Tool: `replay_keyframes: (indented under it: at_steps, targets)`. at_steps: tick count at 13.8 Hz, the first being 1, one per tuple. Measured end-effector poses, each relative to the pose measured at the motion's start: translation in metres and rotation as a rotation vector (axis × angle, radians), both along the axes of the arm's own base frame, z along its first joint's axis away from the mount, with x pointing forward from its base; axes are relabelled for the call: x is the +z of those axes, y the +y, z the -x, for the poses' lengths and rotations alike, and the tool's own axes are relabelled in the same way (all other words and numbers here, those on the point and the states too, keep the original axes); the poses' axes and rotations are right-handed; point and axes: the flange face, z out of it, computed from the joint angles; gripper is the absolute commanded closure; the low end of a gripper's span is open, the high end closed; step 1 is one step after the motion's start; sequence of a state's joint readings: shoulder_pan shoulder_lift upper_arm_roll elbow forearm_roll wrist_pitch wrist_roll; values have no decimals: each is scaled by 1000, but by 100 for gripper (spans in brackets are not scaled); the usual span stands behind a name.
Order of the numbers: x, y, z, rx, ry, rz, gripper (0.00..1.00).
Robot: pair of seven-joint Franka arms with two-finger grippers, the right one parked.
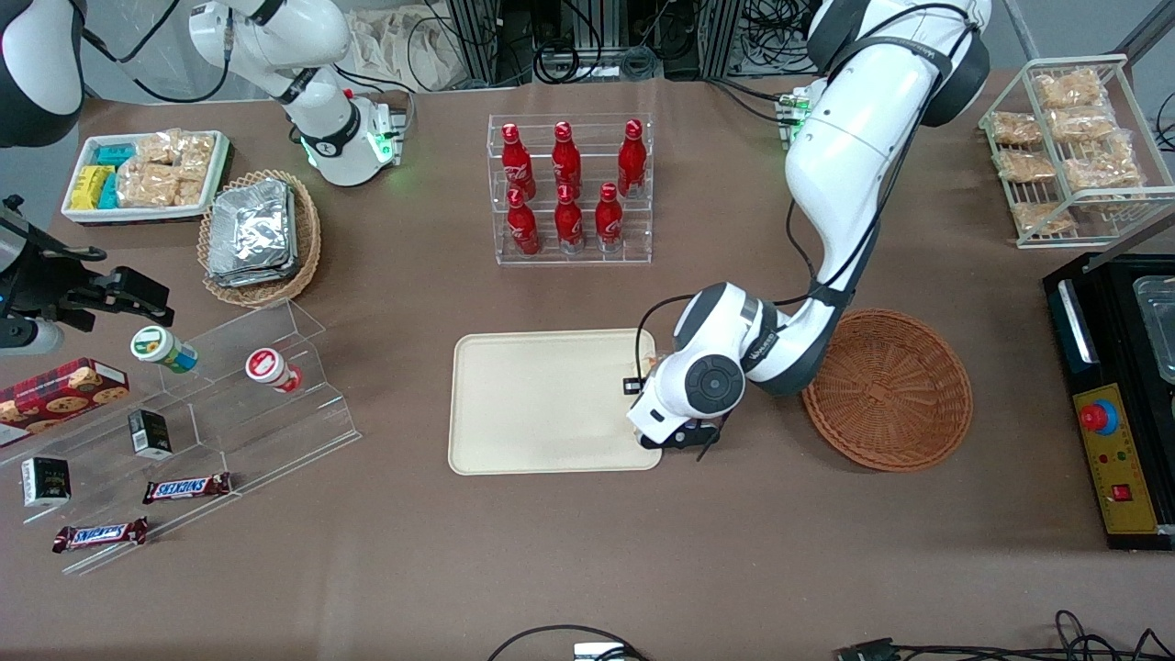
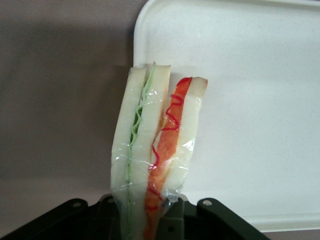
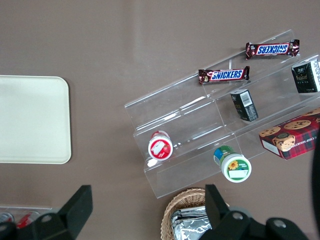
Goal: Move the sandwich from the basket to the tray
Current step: 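Lower the sandwich onto the tray and open the left gripper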
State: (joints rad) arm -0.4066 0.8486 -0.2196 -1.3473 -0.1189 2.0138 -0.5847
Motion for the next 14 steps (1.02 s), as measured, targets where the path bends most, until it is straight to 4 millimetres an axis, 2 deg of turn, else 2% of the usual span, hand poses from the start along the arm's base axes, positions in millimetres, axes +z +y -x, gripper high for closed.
replay_keyframes:
  at_steps: [3, 6, 7, 8, 9, 12, 14]
  targets:
    - [1, -7, 3, -4, -3, 9, 95]
    - [2, -12, 5, 27, 17, 41, 89]
    - [1, -12, 4, 34, 18, 49, 80]
    - [-1, -13, 4, 39, 15, 54, 38]
    - [-4, -13, 4, 42, 14, 55, 0]
    - [-8, -13, 3, 45, 9, 58, 0]
    - [-2, -14, -2, 49, -9, 68, 0]
